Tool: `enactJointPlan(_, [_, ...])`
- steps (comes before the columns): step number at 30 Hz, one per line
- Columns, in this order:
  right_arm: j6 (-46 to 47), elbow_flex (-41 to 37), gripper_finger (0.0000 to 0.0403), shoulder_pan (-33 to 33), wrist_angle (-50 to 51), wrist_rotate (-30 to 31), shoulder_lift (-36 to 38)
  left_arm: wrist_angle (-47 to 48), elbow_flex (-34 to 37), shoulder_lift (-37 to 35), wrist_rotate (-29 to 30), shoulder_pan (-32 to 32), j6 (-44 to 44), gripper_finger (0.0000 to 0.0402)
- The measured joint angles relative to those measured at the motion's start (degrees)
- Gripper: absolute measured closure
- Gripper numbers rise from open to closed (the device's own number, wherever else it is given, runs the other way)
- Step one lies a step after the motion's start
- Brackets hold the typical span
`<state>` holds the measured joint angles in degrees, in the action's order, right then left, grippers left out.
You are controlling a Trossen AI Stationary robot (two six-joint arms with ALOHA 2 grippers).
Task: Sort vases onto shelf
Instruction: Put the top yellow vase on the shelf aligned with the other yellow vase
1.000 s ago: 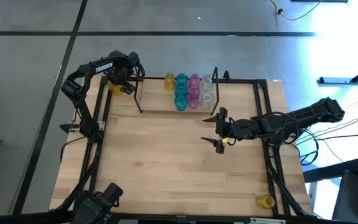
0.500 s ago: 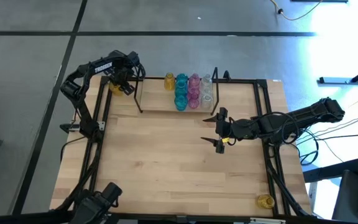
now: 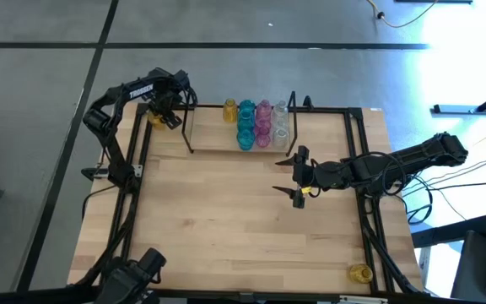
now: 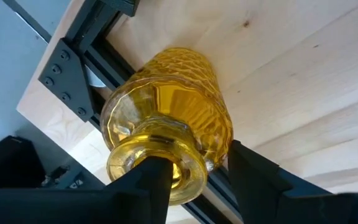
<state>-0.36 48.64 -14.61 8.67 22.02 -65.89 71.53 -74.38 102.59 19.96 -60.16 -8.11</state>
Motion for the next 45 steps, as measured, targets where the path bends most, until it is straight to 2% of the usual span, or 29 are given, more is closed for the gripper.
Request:
enactJointPlan(7, [0.0, 0.0, 0.0070, 0.0, -0.2, 0.0, 0.0, 2.1, -1.9, -0.2, -2.1, -0.4, -0.1, 0.0274])
enactJointPlan(14, [0.0, 0.0, 0.0070, 0.0, 0.0, 0.0, 0.0, 2.1, -1.9, -0.2, -2.0, -1.4, -0.1, 0.0335])
enactJointPlan(18, [0.0, 0.0, 0.0070, 0.0, 0.0, 0.0, 0.0, 1.7, -2.0, -0.3, -0.9, -1.4, -1.0, 0.0357])
enactJointPlan(28, [0.0, 0.0, 0.0070, 0.0, 0.0, 0.0, 0.0, 2.8, -1.9, -1.1, 1.7, -0.5, -1.6, 0.0359])
enactJointPlan(31, [0.0, 0.0, 0.0070, 0.0, 0.0, 0.0, 0.0, 3.1, -2.0, -3.7, 3.9, 0.2, -1.7, 0.0359])
enactJointPlan(39, [0.0, 0.0, 0.0070, 0.0, -0.2, 0.0, 0.0, 4.4, -3.0, -13.1, 3.9, 1.0, -1.5, 0.0359])
enactJointPlan(45, [0.0, 0.0, 0.0070, 0.0, -0.1, 0.0, 0.0, 6.9, -8.3, -17.1, 6.4, 3.4, -1.1, 0.0346])
